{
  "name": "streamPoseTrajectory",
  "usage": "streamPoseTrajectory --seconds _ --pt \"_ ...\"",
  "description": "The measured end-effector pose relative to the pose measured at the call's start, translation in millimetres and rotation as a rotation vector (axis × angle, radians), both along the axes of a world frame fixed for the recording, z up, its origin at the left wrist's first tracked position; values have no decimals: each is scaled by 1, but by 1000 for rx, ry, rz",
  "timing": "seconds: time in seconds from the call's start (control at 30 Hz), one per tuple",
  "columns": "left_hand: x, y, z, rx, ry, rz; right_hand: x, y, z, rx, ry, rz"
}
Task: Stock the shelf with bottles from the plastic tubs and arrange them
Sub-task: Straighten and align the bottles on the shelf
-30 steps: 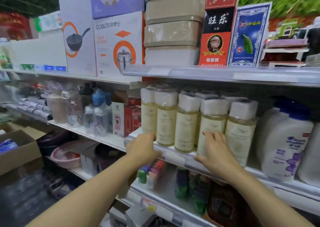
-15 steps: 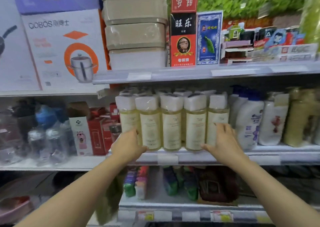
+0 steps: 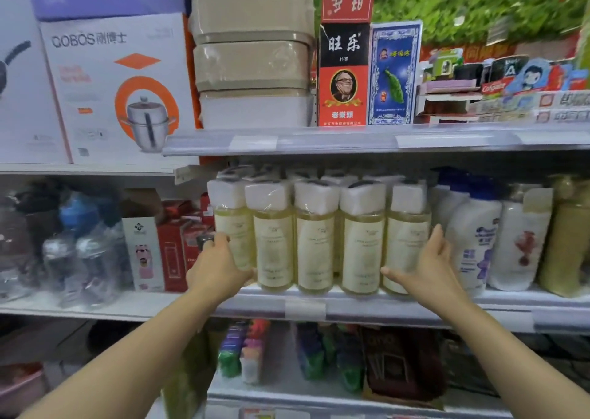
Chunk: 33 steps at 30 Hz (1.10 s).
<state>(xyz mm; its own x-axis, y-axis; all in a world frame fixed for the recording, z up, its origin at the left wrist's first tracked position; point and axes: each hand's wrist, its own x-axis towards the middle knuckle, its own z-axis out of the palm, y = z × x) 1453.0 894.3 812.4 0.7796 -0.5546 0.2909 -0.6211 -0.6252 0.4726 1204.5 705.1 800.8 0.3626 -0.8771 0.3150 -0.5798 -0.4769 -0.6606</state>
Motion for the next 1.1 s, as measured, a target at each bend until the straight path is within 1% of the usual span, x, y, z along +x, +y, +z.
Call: streamPoseTrajectory --seconds 0.17,0.37,0.5,0.73,0.97,1.1 --pt "22 -3 2 -49 16 16 6 -12 -6 81 -61 26" --pt "53 -7 -5 -102 80 -13 19 -17 -12 81 -107 -27" --pt "80 -8 -5 -138 185 -99 27 -18 -13 95 -162 -50" --pt "120 -14 -10 -133 338 -283 39 -22 -21 82 -253 -102" --pt "146 -23 -16 -150 468 -497 41 -27 -26 77 -255 -98" --pt "148 -27 -16 -199 521 -587 44 -30 -28 57 -261 -117"
